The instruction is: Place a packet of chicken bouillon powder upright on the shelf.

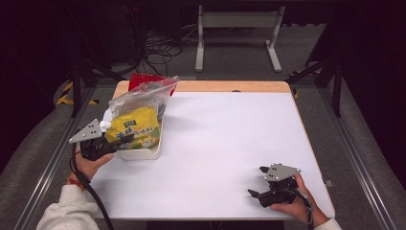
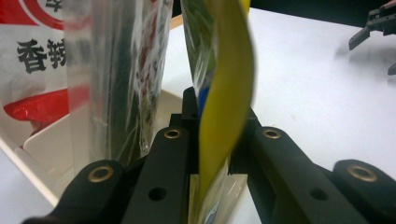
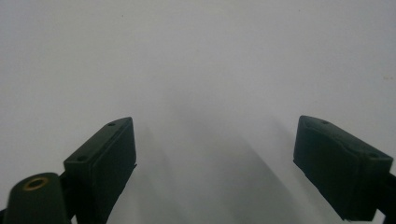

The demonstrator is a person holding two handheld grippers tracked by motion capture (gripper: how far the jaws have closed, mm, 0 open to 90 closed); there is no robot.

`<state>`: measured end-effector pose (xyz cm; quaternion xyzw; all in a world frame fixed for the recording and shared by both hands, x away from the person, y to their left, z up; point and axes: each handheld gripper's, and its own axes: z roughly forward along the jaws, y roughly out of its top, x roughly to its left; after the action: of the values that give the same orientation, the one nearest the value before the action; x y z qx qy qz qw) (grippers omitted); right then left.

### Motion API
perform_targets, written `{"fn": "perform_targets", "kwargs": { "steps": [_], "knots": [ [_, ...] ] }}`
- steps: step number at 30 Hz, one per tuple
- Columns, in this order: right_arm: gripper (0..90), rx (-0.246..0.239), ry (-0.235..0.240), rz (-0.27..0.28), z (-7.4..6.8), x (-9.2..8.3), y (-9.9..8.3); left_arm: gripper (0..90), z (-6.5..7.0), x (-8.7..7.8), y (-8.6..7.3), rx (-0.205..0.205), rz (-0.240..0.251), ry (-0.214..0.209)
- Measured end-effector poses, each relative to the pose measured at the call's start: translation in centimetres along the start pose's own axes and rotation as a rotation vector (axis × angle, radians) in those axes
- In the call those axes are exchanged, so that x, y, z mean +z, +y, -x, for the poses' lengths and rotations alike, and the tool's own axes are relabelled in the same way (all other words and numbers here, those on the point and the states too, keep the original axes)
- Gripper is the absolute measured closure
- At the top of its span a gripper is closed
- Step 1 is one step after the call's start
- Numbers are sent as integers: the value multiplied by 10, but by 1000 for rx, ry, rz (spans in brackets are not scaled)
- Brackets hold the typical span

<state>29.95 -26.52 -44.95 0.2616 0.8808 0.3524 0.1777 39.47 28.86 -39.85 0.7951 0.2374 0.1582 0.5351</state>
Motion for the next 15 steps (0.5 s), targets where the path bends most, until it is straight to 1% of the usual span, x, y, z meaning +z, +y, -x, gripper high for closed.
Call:
{"fn": "perform_targets", "kwargs": {
  "steps": [2, 5, 7, 9, 10, 15],
  "knots": [
    [135, 0, 0, 0, 0, 0, 0, 813, -1, 0, -2, -6, 2, -2],
    [135, -3, 0, 1, 0, 0, 0, 813, -1, 1, -3, -7, 0, 3],
    [135, -1, 0, 0, 0, -1, 0, 813, 0, 2, -4, -15, 2, 9],
    [135, -2, -1, -1, 0, -1, 0, 813, 0, 2, -5, -12, 0, 11],
    [135, -3, -1, 0, 0, -1, 0, 814, -1, 3, -6, -22, 3, 9],
    [135, -5, -1, 1, 0, -1, 0, 813, -1, 2, -8, -31, 11, 16]
  ]
}}
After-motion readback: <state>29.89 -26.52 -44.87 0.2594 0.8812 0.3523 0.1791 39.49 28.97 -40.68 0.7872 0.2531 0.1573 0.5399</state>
